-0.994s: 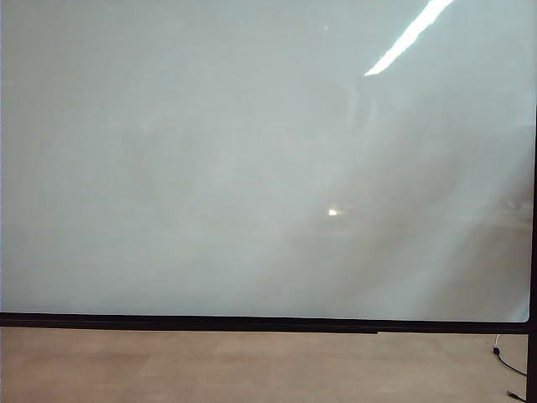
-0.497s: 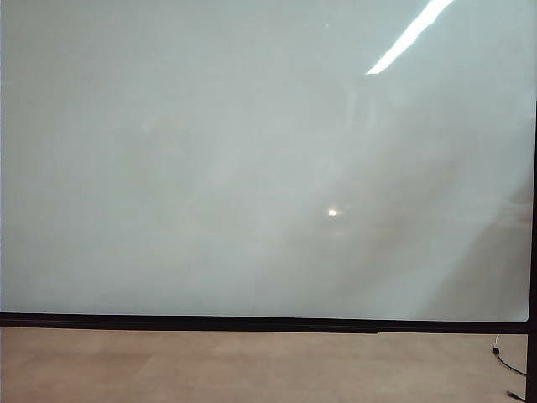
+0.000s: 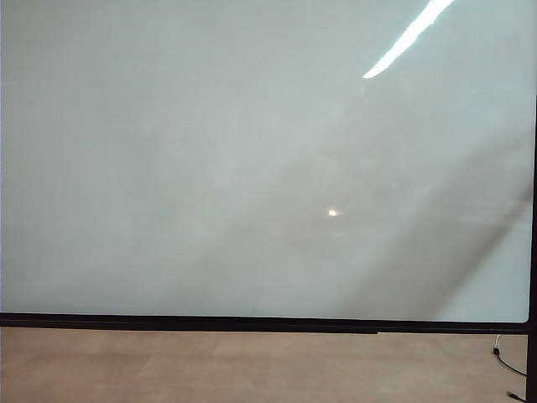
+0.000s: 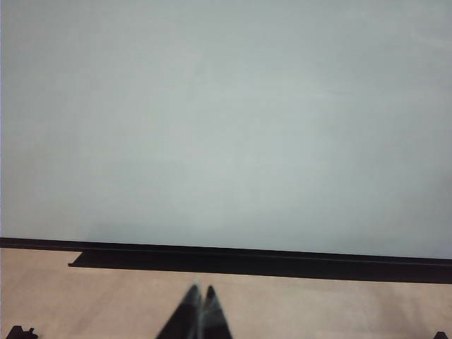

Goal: Pick up the pen on the shelf to the right of the whiteboard and draw a cross mark.

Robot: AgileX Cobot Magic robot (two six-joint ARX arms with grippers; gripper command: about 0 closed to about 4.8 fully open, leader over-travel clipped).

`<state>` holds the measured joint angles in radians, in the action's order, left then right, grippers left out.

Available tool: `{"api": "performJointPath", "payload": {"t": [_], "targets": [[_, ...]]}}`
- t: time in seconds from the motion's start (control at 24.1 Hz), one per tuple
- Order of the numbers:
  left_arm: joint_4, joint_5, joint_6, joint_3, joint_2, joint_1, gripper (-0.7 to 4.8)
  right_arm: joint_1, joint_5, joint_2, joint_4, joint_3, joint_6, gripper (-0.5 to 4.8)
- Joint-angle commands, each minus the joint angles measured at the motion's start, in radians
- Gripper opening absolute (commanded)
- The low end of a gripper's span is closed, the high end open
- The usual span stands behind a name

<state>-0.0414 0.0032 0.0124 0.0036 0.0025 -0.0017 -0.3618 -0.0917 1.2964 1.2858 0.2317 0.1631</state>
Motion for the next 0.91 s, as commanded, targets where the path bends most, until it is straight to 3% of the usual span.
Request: {"api": "performJointPath", "payload": {"t": [0.04,0.12,0.25,0.58,0.91], "targets": [[0.013,0.000,-0.005,0.003,0.001,0.000,-0.04,0.054,-0.008,-0.061,-0.044,-0.037,0.101,-0.05],[0.013,0.000,-0.005,0.003,0.001,0.000,-0.04,0.103,-0.007,-0.105,-0.067,-0.054,0.119,-0.06],[0.013,0.000,-0.005,0.003,0.001,0.000,-0.04,0.266,0.008,-0.195,-0.175,-0.058,0.122,-0.06],[0.013,0.000,-0.005,0.003,0.001,0.000,-0.04,0.557,0.041,-0.180,-0.190,-0.046,0.156,-0.05],[0.013,0.000,-0.005,0.003,0.001,0.000,-0.04,0.740,0.026,-0.026,-0.178,0.068,0.156,-0.06]]}}
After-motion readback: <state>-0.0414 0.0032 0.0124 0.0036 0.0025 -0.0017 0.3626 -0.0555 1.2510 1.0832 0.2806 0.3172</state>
